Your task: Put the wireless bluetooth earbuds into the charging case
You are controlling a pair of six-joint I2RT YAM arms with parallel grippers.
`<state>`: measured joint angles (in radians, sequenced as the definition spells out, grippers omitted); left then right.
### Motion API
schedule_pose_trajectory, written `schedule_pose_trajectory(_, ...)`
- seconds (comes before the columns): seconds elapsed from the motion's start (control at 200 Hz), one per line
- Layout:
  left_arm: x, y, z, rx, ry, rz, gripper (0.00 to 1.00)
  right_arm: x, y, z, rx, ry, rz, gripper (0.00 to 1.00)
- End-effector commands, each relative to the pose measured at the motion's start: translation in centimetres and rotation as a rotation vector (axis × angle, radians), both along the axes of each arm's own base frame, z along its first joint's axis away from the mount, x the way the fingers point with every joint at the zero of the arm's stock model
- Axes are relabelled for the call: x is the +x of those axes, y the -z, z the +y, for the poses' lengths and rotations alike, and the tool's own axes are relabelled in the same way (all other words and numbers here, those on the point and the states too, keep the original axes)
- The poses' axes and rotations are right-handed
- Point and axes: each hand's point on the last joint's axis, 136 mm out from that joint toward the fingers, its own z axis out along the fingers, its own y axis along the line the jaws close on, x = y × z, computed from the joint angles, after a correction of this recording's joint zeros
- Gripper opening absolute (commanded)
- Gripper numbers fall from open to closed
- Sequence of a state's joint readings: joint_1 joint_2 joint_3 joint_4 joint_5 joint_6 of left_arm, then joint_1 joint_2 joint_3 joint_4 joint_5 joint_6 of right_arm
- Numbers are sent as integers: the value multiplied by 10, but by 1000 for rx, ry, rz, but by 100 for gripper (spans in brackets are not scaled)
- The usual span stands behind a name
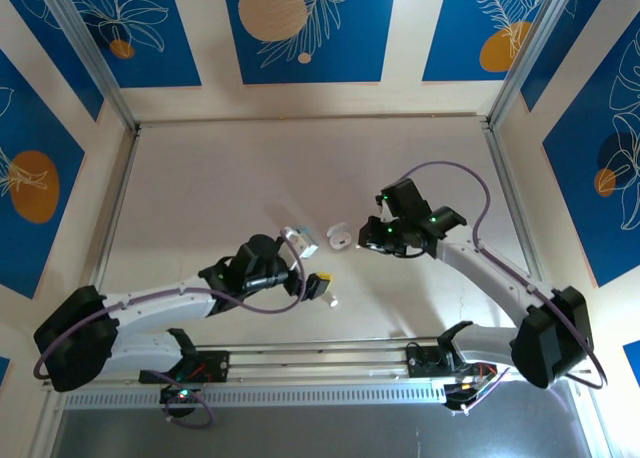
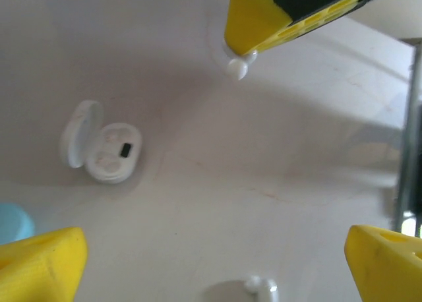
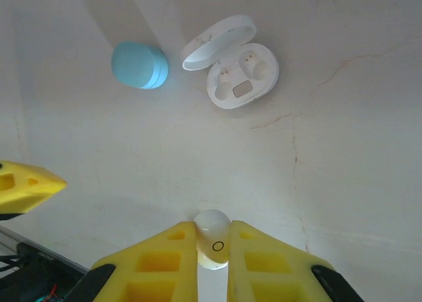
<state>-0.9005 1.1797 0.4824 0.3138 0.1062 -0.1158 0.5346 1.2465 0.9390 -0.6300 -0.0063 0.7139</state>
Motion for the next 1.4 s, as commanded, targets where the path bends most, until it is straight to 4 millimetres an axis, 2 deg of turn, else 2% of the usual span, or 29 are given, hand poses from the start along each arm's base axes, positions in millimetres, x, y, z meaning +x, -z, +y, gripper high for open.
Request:
schedule_pose_trajectory(0.0, 21, -16, 18, -58, -93, -99, 100, 6, -2, 12, -26, -49, -4, 14)
schedule_pose_trajectory(0.105, 32, -12, 25, -157, -102, 4, 100, 10, 5, 20, -69, -66, 19, 13)
schedule_pose_trajectory(0.265, 38, -12, 22, -263, -64, 96, 100, 15, 16, 29, -133, -69, 60, 13)
schedule_pose_trajectory(0.615, 47, -19, 40, -293, -143, 93, 100, 26, 38, 45, -287, -64, 119, 13)
schedule_pose_trajectory(0.805, 47, -22, 46, -294, -168, 72, 100, 32, 47, 46, -378, -51, 131, 13)
schedule_pose_trajectory(1.131, 46, -24, 48, -294, -174, 61, 100, 42, 44, 46, -539, -47, 100, 13)
schedule_pose_trajectory(1.396, 45, -24, 48, -298, -174, 63, 100, 35, 32, 38, -669, -53, 82, 13)
